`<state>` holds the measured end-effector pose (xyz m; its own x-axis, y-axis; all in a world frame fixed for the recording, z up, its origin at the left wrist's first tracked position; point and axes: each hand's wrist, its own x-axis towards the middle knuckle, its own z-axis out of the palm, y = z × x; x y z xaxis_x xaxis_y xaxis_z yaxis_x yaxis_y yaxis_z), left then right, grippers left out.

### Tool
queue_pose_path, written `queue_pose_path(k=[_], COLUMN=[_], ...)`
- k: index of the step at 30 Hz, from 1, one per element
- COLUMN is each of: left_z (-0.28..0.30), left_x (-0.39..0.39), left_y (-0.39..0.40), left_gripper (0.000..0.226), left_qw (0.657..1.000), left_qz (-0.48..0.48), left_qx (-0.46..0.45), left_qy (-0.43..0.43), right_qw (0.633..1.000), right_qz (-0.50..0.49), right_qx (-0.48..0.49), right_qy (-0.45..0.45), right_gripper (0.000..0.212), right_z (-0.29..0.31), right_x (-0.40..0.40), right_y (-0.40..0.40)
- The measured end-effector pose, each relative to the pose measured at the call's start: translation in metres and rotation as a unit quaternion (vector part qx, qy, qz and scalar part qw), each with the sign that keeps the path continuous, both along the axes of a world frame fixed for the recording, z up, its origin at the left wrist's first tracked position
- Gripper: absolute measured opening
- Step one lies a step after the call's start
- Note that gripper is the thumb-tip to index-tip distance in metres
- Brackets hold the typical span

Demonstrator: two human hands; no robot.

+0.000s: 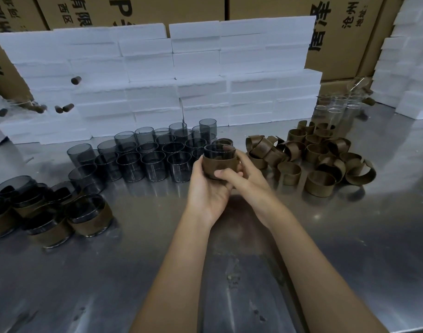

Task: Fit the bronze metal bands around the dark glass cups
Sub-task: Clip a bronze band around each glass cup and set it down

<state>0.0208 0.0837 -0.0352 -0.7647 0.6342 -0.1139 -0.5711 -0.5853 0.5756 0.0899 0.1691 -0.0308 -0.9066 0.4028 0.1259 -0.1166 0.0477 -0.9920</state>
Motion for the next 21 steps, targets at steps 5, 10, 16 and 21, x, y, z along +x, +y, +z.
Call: queue_pose_path(k=[5, 10, 16, 21], left_z=[-0.003, -0.001, -0.007, -0.002], left_x=[-0.001, 0.004, 0.006, 0.013], left_y=[0.000, -0.001, -0.004, -0.011], left_gripper=[0.050, 0.038, 0.052, 0.034], left_qw=[0.984, 0.920, 0.814, 0.731], left_qz=[0.058, 0.166, 0.210, 0.261], left_qx=[-0.148, -0.301, -0.452, -0.530], left_qy=[0.083, 0.188, 0.298, 0.341], right_qw=[1.000, 0.995, 0.969, 0.960], right_qz=[-0.017, -0.045, -0.030, -0.028], right_qx=[-0.002, 0.089, 0.231, 0.268], right_qy=[0.004, 0.003, -0.079, -0.074], right_gripper=[0.046, 0.043, 0.042, 0.049], right_z=[-0.001, -0.009, -0.027, -0.036], right_x=[0.001, -0.004, -0.010, -0.015], right_y=[0.003, 0.001, 0.000, 0.003])
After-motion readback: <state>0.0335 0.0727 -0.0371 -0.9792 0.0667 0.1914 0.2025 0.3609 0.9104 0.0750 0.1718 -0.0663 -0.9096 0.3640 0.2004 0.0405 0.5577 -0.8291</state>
